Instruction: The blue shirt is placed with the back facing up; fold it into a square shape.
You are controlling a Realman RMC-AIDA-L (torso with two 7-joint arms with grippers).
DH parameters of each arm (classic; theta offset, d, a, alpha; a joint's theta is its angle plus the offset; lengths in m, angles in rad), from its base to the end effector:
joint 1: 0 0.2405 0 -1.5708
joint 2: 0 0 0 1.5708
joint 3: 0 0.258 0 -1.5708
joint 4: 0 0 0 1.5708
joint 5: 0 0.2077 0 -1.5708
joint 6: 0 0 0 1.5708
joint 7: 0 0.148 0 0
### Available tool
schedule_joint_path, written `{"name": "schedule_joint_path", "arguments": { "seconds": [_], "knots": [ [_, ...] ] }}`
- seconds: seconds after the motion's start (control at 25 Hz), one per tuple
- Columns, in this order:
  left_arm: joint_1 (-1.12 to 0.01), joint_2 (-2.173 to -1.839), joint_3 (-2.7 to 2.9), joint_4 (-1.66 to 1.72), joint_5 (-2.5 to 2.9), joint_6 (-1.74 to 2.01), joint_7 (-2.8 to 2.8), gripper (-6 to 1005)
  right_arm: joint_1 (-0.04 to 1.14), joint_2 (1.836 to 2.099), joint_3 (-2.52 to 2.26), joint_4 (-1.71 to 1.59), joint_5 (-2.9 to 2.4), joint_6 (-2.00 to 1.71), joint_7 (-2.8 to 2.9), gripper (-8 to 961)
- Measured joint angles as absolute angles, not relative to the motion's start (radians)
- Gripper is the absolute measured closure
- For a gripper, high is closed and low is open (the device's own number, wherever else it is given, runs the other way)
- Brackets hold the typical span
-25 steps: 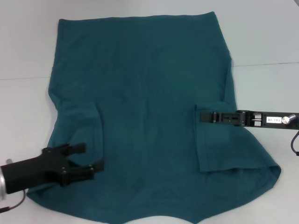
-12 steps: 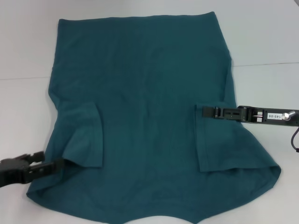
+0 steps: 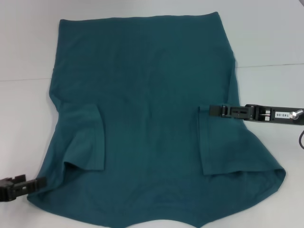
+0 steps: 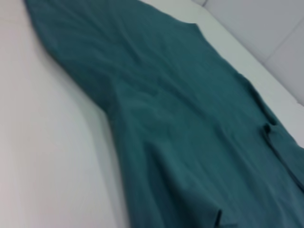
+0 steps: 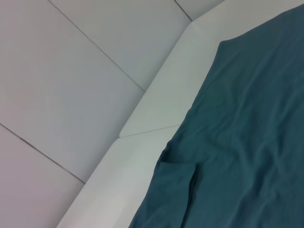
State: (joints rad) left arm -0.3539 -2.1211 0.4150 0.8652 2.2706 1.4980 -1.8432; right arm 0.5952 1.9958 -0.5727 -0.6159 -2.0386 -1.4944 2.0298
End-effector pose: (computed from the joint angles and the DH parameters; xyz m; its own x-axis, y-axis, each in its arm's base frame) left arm -0.3516 0.2850 0.0365 0.4153 0.7338 0.5377 0.9065 -0.3831 -0.1773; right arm 0.2708 0.3643 0.0348 0.3444 -0.7491 -0.5659 -0.8768 -0.4721 0.0914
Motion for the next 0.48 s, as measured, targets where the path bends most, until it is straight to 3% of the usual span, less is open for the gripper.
{"name": "schedule_joint_path", "arguments": {
  "seconds": [0.48],
  "knots": [
    [-0.353, -2.116, 0.388, 0.874, 2.363, 1.497, -1.888, 97, 0.598, 1.986, -0.565, -0.619, -2.039, -1.492, 2.043, 33]
  ]
}}
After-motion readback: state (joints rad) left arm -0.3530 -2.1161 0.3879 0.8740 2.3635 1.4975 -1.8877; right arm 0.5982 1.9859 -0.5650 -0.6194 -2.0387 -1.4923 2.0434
